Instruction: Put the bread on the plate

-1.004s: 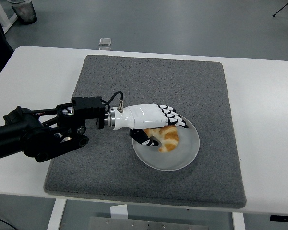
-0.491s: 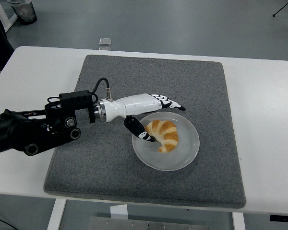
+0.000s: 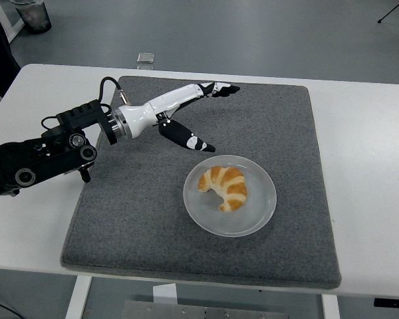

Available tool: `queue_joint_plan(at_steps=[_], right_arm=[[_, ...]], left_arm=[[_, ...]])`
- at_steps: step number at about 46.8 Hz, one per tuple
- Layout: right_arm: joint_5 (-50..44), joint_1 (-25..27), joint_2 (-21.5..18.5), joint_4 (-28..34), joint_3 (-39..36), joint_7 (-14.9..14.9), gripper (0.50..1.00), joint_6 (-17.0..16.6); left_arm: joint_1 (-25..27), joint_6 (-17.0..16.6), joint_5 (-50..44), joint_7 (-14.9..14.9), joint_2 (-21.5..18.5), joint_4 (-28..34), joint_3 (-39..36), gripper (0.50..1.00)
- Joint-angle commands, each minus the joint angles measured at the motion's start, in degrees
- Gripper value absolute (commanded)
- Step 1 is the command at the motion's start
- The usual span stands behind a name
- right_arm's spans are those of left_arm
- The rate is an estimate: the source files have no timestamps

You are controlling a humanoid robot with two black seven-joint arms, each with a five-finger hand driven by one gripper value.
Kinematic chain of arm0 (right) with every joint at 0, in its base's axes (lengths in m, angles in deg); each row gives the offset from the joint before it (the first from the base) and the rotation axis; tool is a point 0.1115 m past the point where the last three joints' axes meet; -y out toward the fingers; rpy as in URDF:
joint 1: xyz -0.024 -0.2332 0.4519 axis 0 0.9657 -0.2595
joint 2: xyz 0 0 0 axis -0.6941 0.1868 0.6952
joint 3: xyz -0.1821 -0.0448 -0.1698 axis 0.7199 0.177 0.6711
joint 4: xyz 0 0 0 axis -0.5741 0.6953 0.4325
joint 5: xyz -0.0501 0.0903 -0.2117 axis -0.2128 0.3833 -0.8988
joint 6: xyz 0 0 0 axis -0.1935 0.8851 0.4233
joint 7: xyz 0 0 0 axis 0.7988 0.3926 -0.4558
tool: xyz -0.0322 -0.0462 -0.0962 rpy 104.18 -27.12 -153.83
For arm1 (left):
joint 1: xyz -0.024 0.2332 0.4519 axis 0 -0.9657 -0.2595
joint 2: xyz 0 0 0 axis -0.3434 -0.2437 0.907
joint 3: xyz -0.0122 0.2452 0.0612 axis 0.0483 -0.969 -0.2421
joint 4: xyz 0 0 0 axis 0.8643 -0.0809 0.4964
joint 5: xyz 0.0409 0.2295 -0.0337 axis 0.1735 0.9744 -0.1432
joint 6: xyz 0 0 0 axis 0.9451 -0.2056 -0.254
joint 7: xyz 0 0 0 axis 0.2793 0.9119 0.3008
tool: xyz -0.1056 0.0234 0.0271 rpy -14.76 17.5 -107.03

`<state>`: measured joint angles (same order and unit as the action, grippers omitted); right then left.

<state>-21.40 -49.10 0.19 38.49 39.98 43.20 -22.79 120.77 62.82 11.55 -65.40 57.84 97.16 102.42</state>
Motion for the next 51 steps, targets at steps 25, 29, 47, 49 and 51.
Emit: queue_joint_plan(at_steps=[25,29,47,49,51], right_arm=[[0.00,-0.02,0.00,0.00,0.00,-0.01,0.952,0.00],[0.00,0.06,0.00,0.00,0.00,-0.01,0.952,0.00],[0.00,0.06,0.00,0.00,0.00,-0.01,0.952,0.00],[0.00,-0.02,0.00,0.00,0.00,-0.01,0.952,0.00],[0.00,-0.02,0.00,0.00,0.00,-0.01,0.952,0.00]], left_arm=[[0.73,29.63,-35.87,-0.35,-4.27,-23.21,5.82,1.000],[0.82,32.62,-38.51,-0.53,-4.01,-27.52,5.82,1.000],[-0.23,35.54,-58.72,-11.68,-1.99,-38.51,5.73,1.000],[-0.23,35.54,-61.00,-13.44,-1.63,-39.13,5.73,1.000],[-0.23,35.54,-62.94,-15.11,-1.28,-39.65,5.73,1.000]])
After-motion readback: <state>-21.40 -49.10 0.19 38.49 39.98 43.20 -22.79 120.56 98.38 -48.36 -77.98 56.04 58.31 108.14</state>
